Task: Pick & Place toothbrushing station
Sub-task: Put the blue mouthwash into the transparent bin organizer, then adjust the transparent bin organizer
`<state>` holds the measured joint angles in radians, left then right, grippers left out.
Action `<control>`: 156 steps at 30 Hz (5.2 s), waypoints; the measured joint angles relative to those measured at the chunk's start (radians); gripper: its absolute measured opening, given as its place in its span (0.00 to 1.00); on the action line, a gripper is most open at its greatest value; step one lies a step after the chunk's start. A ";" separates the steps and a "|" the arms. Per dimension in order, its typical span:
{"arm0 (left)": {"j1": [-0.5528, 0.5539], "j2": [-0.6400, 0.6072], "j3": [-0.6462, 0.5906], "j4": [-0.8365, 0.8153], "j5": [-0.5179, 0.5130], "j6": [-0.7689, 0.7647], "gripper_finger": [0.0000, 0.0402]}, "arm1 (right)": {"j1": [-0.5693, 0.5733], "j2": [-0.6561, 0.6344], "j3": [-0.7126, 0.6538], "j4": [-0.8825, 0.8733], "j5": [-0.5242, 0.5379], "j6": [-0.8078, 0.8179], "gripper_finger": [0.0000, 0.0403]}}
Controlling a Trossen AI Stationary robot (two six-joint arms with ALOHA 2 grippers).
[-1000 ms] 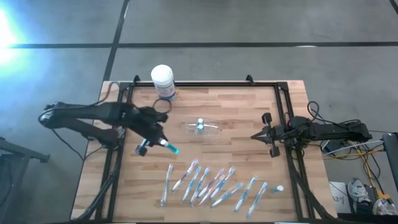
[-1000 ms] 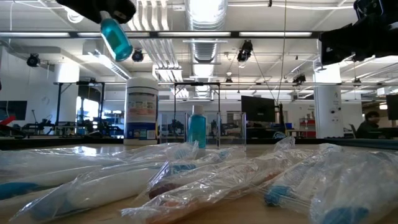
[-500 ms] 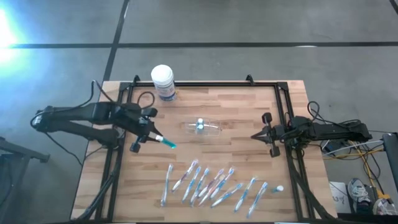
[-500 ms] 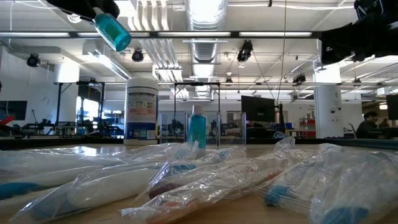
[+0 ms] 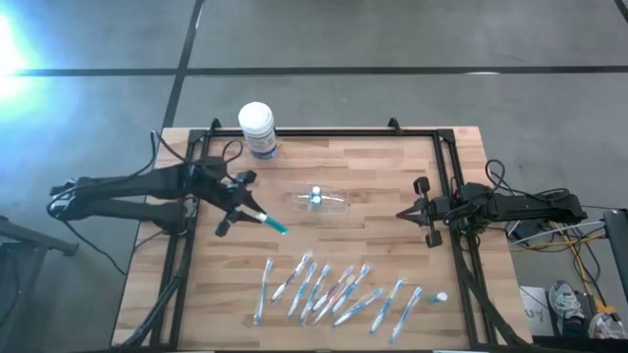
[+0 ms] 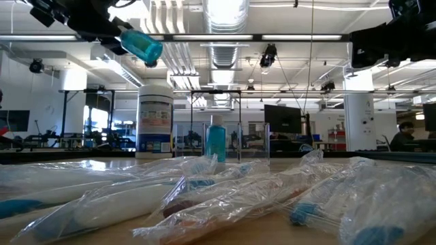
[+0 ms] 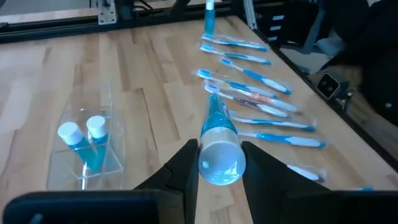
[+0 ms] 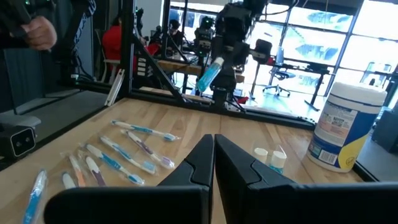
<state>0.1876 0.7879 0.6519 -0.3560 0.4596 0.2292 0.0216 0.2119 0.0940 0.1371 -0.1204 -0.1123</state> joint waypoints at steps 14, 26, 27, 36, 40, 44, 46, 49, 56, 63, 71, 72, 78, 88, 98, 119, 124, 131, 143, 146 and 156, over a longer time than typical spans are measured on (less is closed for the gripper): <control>0.036 0.228 0.321 0.021 -0.240 -0.080 0.25 | 0.000 0.000 0.000 -0.001 0.000 -0.004 0.02; 0.035 0.801 1.036 -0.573 -0.360 0.081 0.25 | 0.000 0.002 -0.001 -0.006 -0.001 0.000 0.02; 0.034 0.840 1.082 -0.602 -0.360 0.118 0.25 | 0.000 0.002 -0.001 -0.006 -0.001 0.000 0.02; 0.028 1.075 1.313 -0.734 -0.433 0.559 0.25 | 0.000 0.008 -0.001 -0.021 -0.001 0.003 0.02; 0.014 1.109 1.318 -0.748 -0.522 0.816 0.25 | 0.000 0.008 -0.001 -0.023 -0.001 0.001 0.02; 0.004 1.132 1.306 -0.747 -0.571 0.957 0.25 | 0.000 0.008 -0.001 -0.030 -0.001 0.000 0.02; 0.000 1.138 1.299 -0.752 -0.573 1.020 0.25 | 0.000 0.011 -0.001 -0.029 -0.001 -0.003 0.02; -0.009 1.139 1.283 -0.751 -0.575 1.108 0.25 | 0.000 0.017 -0.001 -0.032 -0.001 -0.003 0.02; -0.018 1.142 1.245 -0.723 -0.574 1.197 0.25 | 0.000 0.020 -0.001 -0.030 0.016 -0.003 0.02; -0.020 1.147 1.202 -0.706 -0.576 1.262 0.25 | 0.000 0.024 -0.001 -0.029 0.016 -0.002 0.02; -0.020 1.149 1.174 -0.682 -0.589 1.313 0.25 | 0.000 0.026 -0.001 -0.029 0.018 -0.003 0.02; -0.020 1.149 1.174 -0.680 -0.589 1.318 0.25 | 0.000 0.026 -0.001 -0.029 0.018 -0.003 0.02; -0.020 1.149 1.174 -0.678 -0.571 1.322 0.26 | 0.000 0.026 -0.001 -0.029 0.018 -0.004 0.02; -0.015 1.158 1.141 -0.643 -0.549 1.361 0.26 | 0.000 0.026 -0.001 -0.028 0.018 -0.003 0.02; -0.012 1.160 1.072 -0.579 -0.553 1.401 0.26 | 0.000 0.026 -0.001 -0.027 0.018 -0.005 0.02; 0.001 1.160 1.061 -0.519 -0.520 1.313 0.35 | 0.000 0.026 -0.001 -0.027 0.017 -0.011 0.02; 0.001 1.160 1.061 -0.516 -0.520 1.295 0.36 | 0.000 0.026 -0.001 -0.026 0.017 -0.011 0.02; 0.001 1.159 1.064 -0.506 -0.519 1.269 0.36 | 0.000 0.026 -0.001 -0.026 0.017 -0.011 0.02; 0.003 1.098 1.162 -0.538 -0.490 1.049 0.35 | 0.000 0.026 -0.001 -0.027 0.016 -0.011 0.02; 0.003 0.991 1.165 -0.573 -0.454 0.939 0.31 | 0.000 0.026 -0.001 -0.028 0.016 -0.011 0.02; 0.063 0.486 0.864 -0.472 -0.219 0.165 0.06 | 0.000 0.025 -0.001 -0.026 0.016 -0.010 0.02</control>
<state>0.2511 1.2742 1.5161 -0.8277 0.2401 0.3941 0.0216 0.2371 0.0929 0.1107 -0.1043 -0.1226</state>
